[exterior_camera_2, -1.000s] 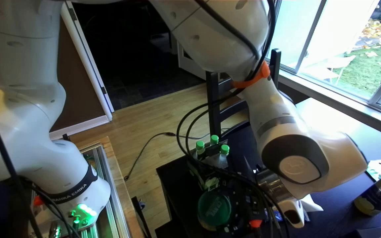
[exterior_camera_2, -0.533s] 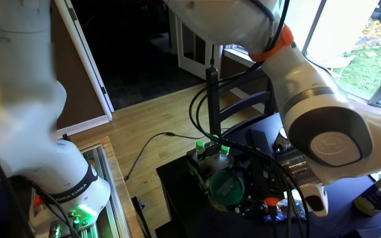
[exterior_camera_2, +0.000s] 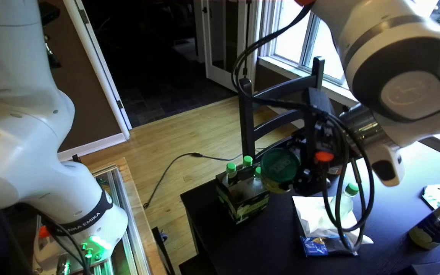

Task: Put the green can on top of the yellow can

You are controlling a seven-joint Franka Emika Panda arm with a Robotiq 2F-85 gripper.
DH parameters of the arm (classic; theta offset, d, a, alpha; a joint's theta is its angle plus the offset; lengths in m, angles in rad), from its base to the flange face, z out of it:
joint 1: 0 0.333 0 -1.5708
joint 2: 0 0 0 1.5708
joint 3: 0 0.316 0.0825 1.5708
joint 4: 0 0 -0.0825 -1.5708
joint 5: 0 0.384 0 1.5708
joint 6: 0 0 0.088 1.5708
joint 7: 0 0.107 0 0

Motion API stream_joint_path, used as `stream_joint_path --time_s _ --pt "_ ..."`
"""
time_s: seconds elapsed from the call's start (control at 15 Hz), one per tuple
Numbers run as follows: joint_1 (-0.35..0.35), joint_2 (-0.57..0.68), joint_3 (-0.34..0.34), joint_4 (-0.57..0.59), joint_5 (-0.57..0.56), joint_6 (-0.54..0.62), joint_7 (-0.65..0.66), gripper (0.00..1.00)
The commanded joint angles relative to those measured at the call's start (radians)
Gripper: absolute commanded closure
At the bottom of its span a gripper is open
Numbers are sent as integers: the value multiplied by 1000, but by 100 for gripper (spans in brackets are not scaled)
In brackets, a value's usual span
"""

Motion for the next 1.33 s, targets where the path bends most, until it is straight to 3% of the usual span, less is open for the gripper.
stream_joint_path --time_s 0.0,0.07,0.2,0.27,0.67,0.73,1.27 --pt "29 -18 4 108 70 -93 153 30" --pt "35 -14 6 141 80 -107 179 30" --pt "54 -37 25 156 65 -91 107 30" --pt "46 -20 11 131 56 -66 119 5" --pt "61 -25 22 154 56 -65 115 5" --pt "61 -25 21 154 56 -65 115 30" --pt "65 192 46 540 77 -299 325 30"
